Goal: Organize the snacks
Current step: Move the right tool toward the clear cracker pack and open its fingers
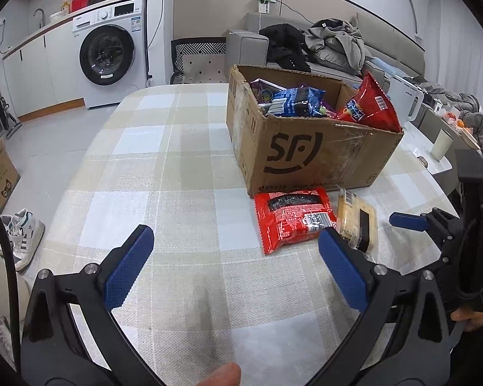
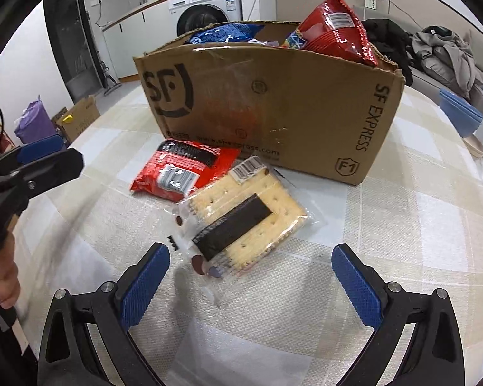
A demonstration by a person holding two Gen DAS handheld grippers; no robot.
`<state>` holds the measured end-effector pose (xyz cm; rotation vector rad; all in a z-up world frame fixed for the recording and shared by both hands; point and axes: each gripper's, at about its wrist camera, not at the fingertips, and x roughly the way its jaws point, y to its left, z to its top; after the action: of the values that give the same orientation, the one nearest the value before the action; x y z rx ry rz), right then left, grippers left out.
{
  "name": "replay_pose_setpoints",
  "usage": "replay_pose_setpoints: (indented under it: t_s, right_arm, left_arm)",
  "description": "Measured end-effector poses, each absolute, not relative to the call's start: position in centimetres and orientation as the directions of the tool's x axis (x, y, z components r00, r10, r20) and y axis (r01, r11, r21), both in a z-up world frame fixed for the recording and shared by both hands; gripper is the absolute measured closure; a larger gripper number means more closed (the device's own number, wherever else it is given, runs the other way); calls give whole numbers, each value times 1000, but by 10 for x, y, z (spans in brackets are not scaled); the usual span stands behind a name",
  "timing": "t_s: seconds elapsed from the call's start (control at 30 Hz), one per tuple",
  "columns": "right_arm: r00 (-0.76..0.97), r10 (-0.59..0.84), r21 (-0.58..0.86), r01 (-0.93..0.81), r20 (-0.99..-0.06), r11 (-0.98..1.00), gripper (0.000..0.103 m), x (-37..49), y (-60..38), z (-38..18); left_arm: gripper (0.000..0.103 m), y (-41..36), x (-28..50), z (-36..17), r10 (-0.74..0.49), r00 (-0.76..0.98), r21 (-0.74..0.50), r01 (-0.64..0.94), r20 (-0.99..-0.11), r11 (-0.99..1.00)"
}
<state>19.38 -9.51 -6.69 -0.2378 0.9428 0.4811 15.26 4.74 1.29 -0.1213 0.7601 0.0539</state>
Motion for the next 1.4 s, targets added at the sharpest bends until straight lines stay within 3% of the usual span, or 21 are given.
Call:
replay_pose_setpoints:
  t_s: [0.83,1.4]
  right_arm:
    - [463,196,-40,-452,-864,891,1,212,-133,-70]
    - [447,223,-37,-503,-866,864,0,201,-116,-70]
  left_arm:
    - [1,42,152,10,3,718,-82,-83,-696,993]
    - [1,41,153,3,1,708,-79,-80,-706,994]
